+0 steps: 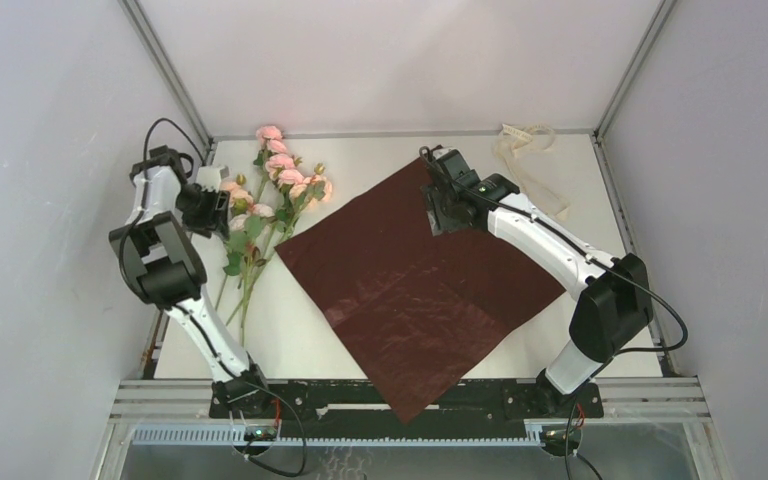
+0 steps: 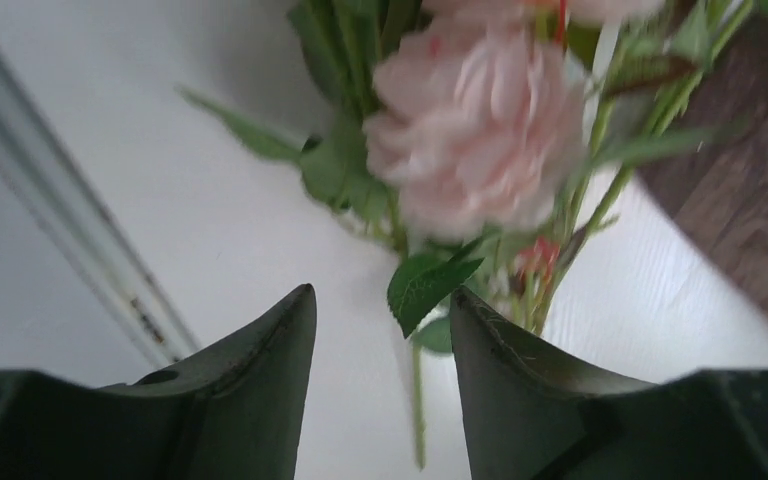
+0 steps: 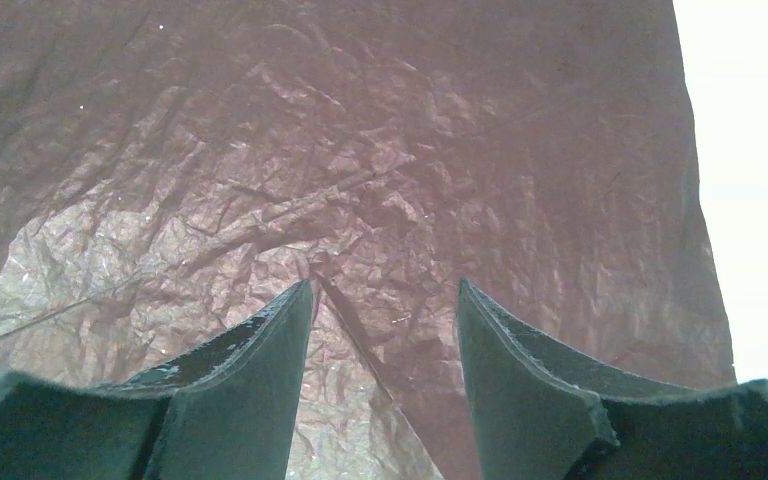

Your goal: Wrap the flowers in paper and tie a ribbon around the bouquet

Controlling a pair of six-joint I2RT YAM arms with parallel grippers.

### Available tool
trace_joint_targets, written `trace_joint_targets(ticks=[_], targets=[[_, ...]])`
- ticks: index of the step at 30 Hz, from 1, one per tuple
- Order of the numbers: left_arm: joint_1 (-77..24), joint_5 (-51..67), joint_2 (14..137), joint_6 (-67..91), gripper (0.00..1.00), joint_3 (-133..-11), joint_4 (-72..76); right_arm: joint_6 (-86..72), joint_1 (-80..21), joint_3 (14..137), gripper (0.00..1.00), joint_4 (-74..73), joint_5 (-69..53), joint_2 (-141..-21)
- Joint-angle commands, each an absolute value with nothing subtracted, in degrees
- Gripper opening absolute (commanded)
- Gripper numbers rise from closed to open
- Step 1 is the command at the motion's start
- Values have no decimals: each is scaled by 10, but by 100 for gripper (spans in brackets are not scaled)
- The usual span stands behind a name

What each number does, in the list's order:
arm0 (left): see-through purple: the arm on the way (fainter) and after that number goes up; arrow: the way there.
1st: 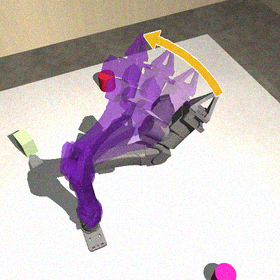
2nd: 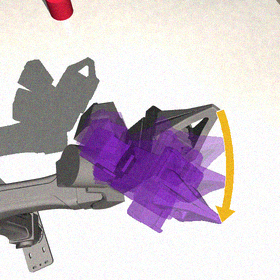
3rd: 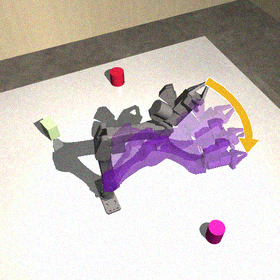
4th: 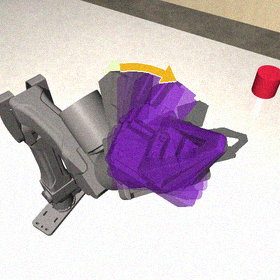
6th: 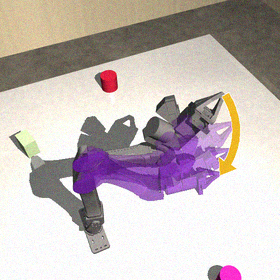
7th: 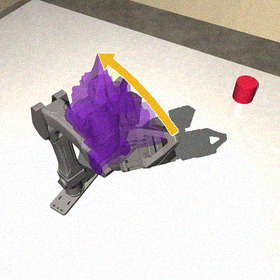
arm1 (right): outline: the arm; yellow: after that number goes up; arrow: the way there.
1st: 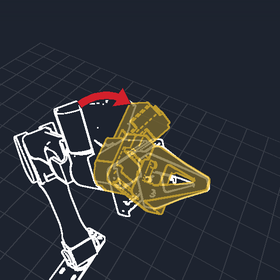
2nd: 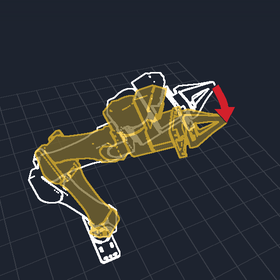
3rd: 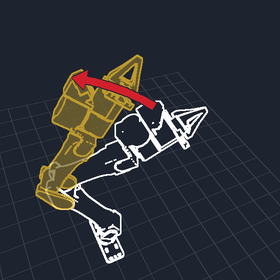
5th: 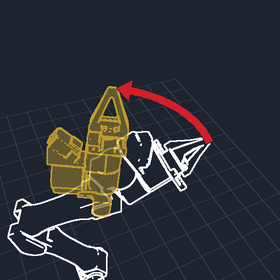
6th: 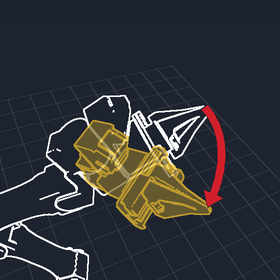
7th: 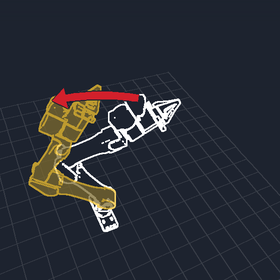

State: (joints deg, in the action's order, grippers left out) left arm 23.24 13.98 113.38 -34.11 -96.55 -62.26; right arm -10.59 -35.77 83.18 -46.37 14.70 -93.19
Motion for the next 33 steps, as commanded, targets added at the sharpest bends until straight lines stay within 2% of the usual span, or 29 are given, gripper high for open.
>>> trace_joint_targets(ticks=[1,10,12,14,15,24,31,33], targets=[[201,179,1193,-224,56,-1005,-585,-112,-366,855,64,-473,155,-929],[183,160,1278,-166,43,-1070,-580,-113,-372,862,64,-490,170,-931],[180,162,1277,-169,30,-1068,-585,-113,-373,861,64,-489,170,-926],[180,184,1269,-182,6,-1068,-603,-112,-373,856,64,-487,172,-919],[181,197,1260,-191,1,-1064,-611,-111,-373,853,64,-486,173,-916],[188,397,1030,-208,0,-916,-576,-119,-396,839,64,-475,163,-880],[190,484,919,-177,0,-845,-574,-129,-472,826,64,-324,35,-890],[188,512,896,-163,0,-834,-575,-134,-495,826,64,-261,-36,-908]])
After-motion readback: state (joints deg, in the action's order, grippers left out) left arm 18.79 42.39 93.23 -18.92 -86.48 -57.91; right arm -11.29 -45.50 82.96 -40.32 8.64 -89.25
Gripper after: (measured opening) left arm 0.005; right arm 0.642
